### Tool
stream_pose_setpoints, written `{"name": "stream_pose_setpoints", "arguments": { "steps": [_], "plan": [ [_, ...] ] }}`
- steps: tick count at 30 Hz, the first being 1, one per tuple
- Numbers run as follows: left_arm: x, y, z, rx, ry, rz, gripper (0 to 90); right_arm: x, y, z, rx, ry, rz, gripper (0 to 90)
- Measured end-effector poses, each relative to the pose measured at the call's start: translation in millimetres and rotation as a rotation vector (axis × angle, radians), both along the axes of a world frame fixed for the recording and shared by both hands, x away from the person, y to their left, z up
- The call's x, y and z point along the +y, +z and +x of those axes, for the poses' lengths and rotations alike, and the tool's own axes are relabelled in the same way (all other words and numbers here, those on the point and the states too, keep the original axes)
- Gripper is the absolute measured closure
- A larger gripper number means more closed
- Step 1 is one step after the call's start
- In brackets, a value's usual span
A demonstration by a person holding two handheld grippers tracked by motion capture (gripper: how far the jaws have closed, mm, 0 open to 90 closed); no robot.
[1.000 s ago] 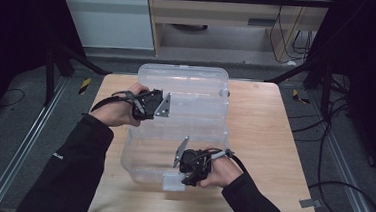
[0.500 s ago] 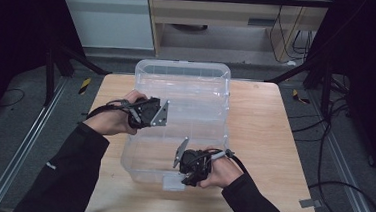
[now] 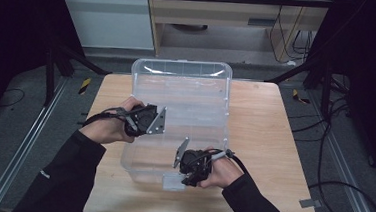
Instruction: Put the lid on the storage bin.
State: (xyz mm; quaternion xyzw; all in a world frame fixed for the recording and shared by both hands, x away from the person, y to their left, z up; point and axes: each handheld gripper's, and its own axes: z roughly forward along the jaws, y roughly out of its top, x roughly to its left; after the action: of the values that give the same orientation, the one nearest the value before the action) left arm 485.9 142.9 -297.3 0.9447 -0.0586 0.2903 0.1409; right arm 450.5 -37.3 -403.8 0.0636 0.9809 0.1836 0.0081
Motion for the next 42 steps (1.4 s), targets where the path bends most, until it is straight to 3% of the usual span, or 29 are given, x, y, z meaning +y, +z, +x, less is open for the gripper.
{"name": "stream_pose_setpoints", "arguments": {
  "steps": [8, 26, 36, 42],
  "plan": [
    [0.3, -1.7, -7.5, 0.015, 0.001, 0.004, 85.6, -0.6, -0.1, -0.2, 0.002, 0.000, 0.005, 67.1],
    [-0.6, -7.6, -24.5, -0.006, -0.002, 0.042, 84.8, -3.3, -0.8, -1.8, -0.006, -0.009, 0.028, 66.7],
    [0.6, -11.5, -30.6, 0.010, 0.007, 0.028, 84.5, -6.3, -1.7, -1.0, -0.006, -0.029, 0.065, 66.3],
    [0.0, -13.3, -34.3, -0.011, -0.007, 0.037, 83.7, -6.7, -1.7, -2.8, -0.007, -0.039, 0.069, 66.2]
  ]
}}
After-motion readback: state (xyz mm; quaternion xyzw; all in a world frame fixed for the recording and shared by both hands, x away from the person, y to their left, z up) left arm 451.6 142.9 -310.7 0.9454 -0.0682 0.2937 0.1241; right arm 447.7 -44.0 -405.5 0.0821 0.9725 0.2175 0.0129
